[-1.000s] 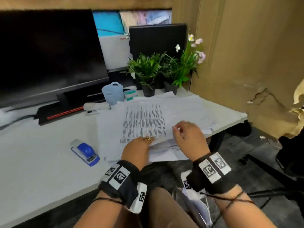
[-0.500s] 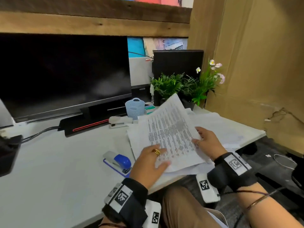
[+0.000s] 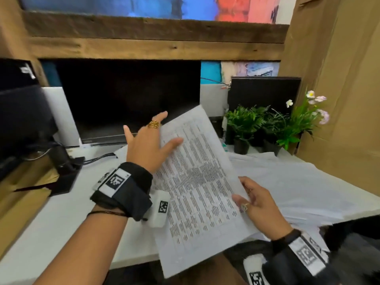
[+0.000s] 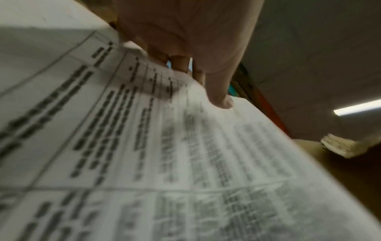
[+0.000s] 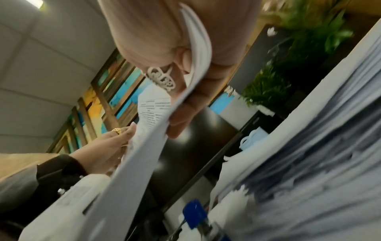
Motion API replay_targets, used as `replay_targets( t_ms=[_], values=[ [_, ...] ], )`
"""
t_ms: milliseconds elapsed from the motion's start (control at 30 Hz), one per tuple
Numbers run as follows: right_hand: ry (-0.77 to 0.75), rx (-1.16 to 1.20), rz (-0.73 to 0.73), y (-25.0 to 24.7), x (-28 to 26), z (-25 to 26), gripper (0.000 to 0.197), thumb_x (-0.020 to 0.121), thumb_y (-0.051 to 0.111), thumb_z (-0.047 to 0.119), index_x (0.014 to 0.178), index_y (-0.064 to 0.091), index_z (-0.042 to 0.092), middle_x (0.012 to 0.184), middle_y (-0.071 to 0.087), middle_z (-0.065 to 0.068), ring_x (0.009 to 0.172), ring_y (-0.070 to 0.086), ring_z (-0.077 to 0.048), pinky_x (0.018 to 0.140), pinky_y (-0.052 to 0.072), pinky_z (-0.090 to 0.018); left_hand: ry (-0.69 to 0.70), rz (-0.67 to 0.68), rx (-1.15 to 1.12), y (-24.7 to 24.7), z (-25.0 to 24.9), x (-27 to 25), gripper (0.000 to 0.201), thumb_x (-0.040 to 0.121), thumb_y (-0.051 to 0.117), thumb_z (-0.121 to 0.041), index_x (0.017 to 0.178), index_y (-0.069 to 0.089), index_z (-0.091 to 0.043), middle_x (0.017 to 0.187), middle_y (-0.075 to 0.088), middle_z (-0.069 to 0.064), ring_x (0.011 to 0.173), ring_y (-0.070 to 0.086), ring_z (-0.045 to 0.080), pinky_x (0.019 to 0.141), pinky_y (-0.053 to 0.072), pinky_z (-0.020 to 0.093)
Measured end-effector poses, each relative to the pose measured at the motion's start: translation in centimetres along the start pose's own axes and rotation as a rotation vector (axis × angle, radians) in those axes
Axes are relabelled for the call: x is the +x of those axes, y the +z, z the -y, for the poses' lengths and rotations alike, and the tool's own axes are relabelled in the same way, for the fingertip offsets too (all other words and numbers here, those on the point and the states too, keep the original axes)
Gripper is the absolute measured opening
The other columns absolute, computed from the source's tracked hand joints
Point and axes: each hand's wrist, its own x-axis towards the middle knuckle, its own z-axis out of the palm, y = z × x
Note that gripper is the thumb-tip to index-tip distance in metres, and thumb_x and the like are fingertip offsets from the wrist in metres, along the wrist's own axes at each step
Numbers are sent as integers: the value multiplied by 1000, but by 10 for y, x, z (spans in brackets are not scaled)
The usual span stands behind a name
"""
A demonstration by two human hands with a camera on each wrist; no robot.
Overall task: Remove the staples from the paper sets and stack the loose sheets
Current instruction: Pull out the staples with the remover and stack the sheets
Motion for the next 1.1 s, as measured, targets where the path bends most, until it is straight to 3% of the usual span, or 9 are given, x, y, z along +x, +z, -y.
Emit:
replay_targets(
  t_ms=[100, 167, 233, 367, 533, 667, 833, 933, 1100],
  values=[
    [10, -106, 175, 20, 7, -3, 24, 92, 55, 5, 107, 60, 23, 103, 69, 9, 97, 63, -2, 86, 49, -16, -65, 1, -45, -3, 24, -15, 28, 90, 53, -43, 114, 57, -28, 92, 67, -2, 90, 62, 24, 103, 33, 52],
    [7, -233, 297, 35, 15, 4, 16, 92, 53, 31, 84, 64, 22, 80, 66, 7, 75, 61, -5, 72, 47, -16, -102, 0, 12, -8, 39, -27, 25, 93, 50, -38, 111, 61, -25, 86, 67, 1, 87, 61, 27, 91, 43, 45],
    [24, -208, 295, 50, 31, 10, 43, 92, 50, 38, 71, 66, 5, 68, 63, -11, 63, 56, -19, 64, 43, -20, -117, 36, 91, -16, 54, -41, 28, 94, 49, -35, 114, 62, -22, 88, 67, 2, 90, 60, 27, 90, 42, 42],
    [96, -315, 83, 87, 88, 8, 26, 91, 48, 10, 88, 72, 0, 85, 69, -9, 84, 62, -19, 76, 48, -24, -152, 154, 200, -30, 80, -63, 34, 94, 45, -38, 117, 61, -19, 94, 68, 5, 93, 60, 24, 96, 39, 45],
    [344, -970, 565, 135, 120, -12, 58, 88, 53, 52, 122, 55, 5, 126, 57, -15, 114, 54, -30, 93, 42, -32, -195, 238, 340, -41, 81, -79, 33, 95, 43, -41, 113, 60, -18, 76, 50, -5, 85, 53, 19, 96, 37, 38],
    [292, -1038, 718, 155, 111, -26, 45, 87, 59, 36, 122, 50, 8, 125, 57, -16, 110, 57, -32, 93, 47, -37, -234, 295, 222, -39, 89, -87, 28, 92, 50, -41, 119, 49, -34, 87, 62, -6, 93, 58, 17, 97, 37, 36],
    [453, -869, 508, 164, 112, -30, 55, 89, 53, 27, 135, 33, 4, 133, 50, -18, 118, 51, -34, 97, 43, -36, -201, 296, 270, -34, 93, -97, 16, 95, 48, -37, 110, 49, -30, 77, 53, -11, 84, 58, 16, 91, 37, 30],
    [447, -466, 328, 153, 115, -17, 65, 92, 55, 20, 143, 18, 8, 134, 47, -18, 118, 51, -33, 95, 44, -33, -166, 267, 301, -34, 92, -102, 17, 98, 42, -35, 113, 49, -32, 79, 53, -11, 87, 59, 14, 89, 31, 29],
    [443, 469, 122, 131, 100, 22, 41, 85, 65, 24, 121, 55, 7, 108, 63, -13, 102, 59, -28, 98, 47, -46, -142, 263, 338, -37, 90, -106, 21, 97, 41, -39, 115, 50, -36, 73, 50, -12, 88, 59, 14, 92, 28, 29]
  ],
)
